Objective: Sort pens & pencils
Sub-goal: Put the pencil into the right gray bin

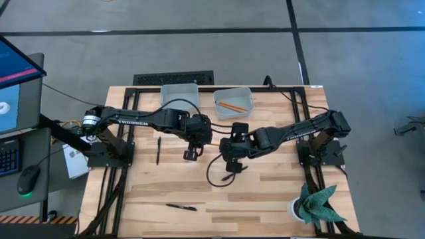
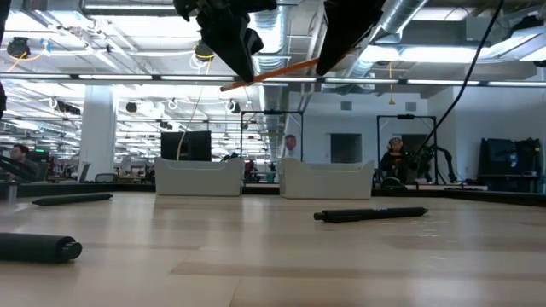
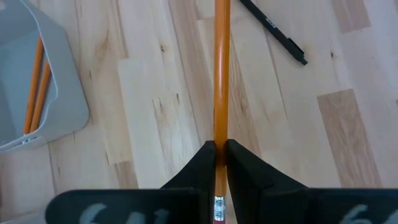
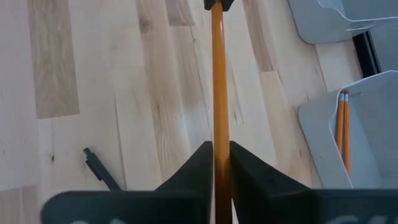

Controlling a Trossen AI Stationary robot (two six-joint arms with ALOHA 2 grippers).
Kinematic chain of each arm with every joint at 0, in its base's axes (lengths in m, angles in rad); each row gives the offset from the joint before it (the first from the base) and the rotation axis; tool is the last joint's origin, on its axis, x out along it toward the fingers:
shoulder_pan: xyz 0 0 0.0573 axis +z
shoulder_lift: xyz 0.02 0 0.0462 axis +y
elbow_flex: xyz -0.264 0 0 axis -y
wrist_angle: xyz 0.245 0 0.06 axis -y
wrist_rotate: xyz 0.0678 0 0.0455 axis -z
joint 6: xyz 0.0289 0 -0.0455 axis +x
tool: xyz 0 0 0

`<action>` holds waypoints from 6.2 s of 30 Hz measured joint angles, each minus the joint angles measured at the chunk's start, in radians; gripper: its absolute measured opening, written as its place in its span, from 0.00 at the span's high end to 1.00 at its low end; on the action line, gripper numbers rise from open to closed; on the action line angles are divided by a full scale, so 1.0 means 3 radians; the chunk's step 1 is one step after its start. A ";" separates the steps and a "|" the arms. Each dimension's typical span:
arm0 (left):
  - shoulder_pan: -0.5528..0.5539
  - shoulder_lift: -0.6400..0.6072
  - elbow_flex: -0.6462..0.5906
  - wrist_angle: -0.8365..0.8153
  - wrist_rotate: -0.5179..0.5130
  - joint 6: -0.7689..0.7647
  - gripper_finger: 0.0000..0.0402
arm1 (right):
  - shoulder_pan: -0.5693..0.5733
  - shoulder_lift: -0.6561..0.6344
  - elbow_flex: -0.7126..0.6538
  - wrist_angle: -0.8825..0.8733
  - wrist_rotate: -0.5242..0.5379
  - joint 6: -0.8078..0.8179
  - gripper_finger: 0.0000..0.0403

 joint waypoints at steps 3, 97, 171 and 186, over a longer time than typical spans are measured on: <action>0.0000 0.0000 0.0001 -0.0004 0.0000 -0.0001 0.96 | 0.0000 -0.0001 0.0000 0.0000 0.0001 0.0000 0.89; 0.0001 0.0000 0.0001 0.0032 0.0046 -0.0051 0.82 | 0.0001 -0.0003 -0.0001 0.0014 0.0003 0.0001 0.87; 0.0161 -0.0422 0.0002 -0.0484 -0.0041 -0.0129 0.79 | -0.2484 -0.0020 -0.1031 0.1225 -0.0760 -0.0773 0.87; 0.0161 -0.0421 0.0001 -0.0480 -0.0041 -0.0125 0.79 | -0.2480 0.0198 -0.1029 0.1122 -0.0762 -0.0533 0.87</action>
